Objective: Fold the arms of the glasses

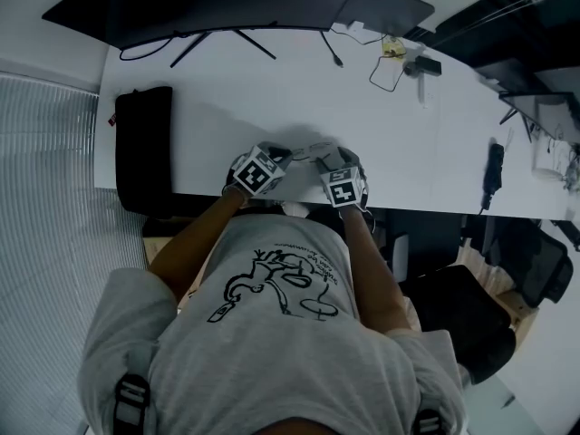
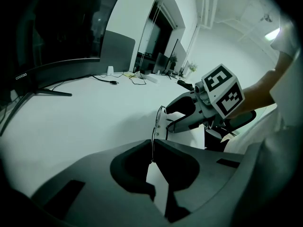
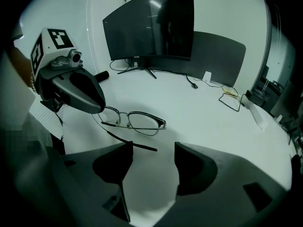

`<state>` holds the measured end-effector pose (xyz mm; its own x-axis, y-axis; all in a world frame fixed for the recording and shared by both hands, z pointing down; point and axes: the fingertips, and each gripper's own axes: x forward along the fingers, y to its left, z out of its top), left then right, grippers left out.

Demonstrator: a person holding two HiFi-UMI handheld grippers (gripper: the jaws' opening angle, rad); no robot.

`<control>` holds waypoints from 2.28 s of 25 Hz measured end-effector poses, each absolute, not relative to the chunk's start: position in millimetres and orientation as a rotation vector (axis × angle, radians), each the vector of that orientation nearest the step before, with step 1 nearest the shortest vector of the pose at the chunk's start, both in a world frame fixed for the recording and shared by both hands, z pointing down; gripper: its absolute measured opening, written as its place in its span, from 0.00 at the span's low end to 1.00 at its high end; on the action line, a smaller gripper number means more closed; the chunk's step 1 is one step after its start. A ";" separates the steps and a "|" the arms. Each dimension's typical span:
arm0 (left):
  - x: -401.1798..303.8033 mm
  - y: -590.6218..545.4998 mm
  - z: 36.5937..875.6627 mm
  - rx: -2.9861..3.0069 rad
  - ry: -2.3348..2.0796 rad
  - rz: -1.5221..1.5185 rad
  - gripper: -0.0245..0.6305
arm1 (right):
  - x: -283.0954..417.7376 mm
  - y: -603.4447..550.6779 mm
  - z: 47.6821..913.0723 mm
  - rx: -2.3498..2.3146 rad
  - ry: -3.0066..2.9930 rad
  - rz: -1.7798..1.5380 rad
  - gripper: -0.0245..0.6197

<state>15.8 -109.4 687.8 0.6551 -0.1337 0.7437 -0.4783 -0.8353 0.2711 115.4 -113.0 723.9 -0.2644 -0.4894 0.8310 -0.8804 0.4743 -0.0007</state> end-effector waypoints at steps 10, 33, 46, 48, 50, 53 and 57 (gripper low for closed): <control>17.3 -96.5 692.2 2.429 -0.432 1.086 0.09 | 114.0 -115.9 727.8 1.133 -1.913 0.615 0.47; 6.7 -129.5 685.1 2.750 -0.696 1.362 0.09 | 110.1 -115.8 702.9 1.166 -2.007 0.642 0.25; 13.1 -112.0 696.9 2.839 -0.655 1.552 0.10 | 108.5 -107.6 673.5 1.212 -2.079 0.652 0.12; 13.2 -109.5 698.2 2.834 -0.650 1.553 0.10 | 108.2 -106.8 669.6 1.216 -2.088 0.652 0.11; 13.5 -108.4 697.9 2.832 -0.652 1.546 0.10 | 108.9 -106.6 665.3 1.222 -2.097 0.650 0.11; 14.3 -106.0 694.8 2.826 -0.654 1.518 0.10 | 109.7 -106.7 655.9 1.232 -2.117 0.645 0.10; 13.0 -103.9 684.4 2.794 -0.688 1.422 0.10 | 110.0 -106.2 638.8 1.244 -2.143 0.643 0.10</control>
